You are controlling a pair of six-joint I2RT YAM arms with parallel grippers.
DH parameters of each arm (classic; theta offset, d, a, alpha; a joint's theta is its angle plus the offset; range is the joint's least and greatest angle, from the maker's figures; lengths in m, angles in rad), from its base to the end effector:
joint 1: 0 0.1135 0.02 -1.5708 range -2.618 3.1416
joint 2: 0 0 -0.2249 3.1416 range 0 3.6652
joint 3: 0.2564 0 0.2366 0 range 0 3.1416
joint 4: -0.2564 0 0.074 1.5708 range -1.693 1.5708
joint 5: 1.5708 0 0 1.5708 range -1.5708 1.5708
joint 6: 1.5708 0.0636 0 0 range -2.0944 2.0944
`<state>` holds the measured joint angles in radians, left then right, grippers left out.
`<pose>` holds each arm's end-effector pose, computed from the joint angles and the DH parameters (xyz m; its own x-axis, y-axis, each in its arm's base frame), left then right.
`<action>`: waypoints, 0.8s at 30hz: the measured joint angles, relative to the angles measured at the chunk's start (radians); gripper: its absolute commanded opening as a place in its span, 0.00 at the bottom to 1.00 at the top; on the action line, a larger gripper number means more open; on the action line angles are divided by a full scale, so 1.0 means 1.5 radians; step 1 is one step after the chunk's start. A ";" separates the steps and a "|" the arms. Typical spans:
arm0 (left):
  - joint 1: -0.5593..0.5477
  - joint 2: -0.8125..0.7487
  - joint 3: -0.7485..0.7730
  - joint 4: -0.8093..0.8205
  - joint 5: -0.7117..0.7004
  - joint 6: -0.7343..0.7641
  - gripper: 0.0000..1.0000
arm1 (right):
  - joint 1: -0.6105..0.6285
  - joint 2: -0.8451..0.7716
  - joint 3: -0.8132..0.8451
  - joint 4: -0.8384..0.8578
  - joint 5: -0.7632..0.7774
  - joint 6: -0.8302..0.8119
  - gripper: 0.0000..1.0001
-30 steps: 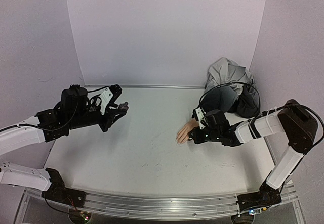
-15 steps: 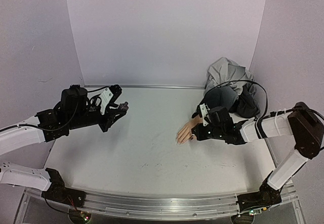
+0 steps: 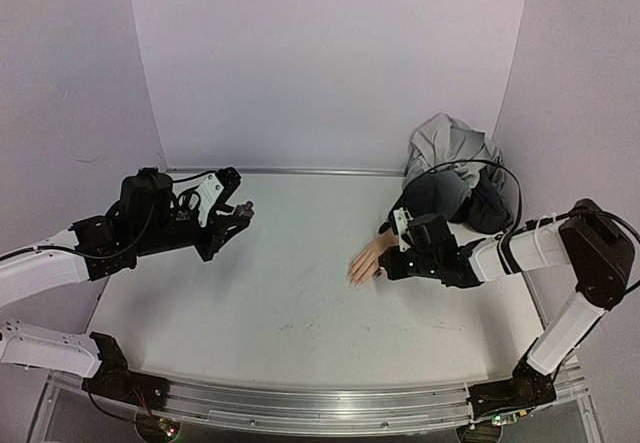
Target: Paint the nails
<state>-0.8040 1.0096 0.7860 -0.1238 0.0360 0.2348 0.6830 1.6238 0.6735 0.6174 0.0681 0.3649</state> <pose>0.1830 -0.1932 0.2648 -0.0568 0.3941 -0.9173 0.7777 0.5936 0.2068 0.2693 0.2136 0.1419 -0.4437 0.0980 -0.8908 -0.4511 0.8345 0.3165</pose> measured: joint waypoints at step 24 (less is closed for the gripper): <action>0.000 0.000 0.000 0.000 0.008 0.000 0.00 | 0.000 0.009 0.000 0.003 0.001 -0.001 0.00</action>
<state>-0.8040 1.0096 0.7860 -0.1234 0.0475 0.2348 0.6830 1.6375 0.6735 0.6224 0.0689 0.3634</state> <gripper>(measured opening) 0.211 0.123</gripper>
